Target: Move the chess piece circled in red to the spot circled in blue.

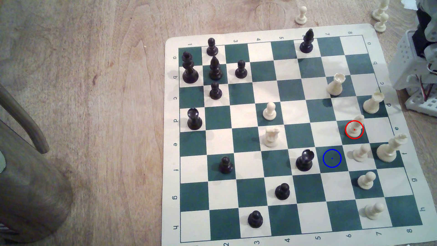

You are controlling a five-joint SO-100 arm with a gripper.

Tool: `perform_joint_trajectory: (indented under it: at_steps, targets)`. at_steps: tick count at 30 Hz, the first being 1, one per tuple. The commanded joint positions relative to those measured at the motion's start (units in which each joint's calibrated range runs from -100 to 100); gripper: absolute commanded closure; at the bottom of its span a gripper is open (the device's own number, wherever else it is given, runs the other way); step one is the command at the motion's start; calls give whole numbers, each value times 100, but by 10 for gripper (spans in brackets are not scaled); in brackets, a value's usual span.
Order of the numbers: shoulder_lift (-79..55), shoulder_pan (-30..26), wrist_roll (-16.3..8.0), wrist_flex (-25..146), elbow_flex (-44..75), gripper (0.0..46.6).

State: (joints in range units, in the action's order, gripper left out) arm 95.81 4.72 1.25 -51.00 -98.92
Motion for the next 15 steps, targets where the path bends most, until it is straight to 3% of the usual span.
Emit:
perform_joint_trajectory:
  at_steps: [1,7,15]
  targets:
    - [-6,-351,190,358,762,464]
    - [-6,-359,186,964,989,464]
    - [-14,-366,181,3544,2022,464]
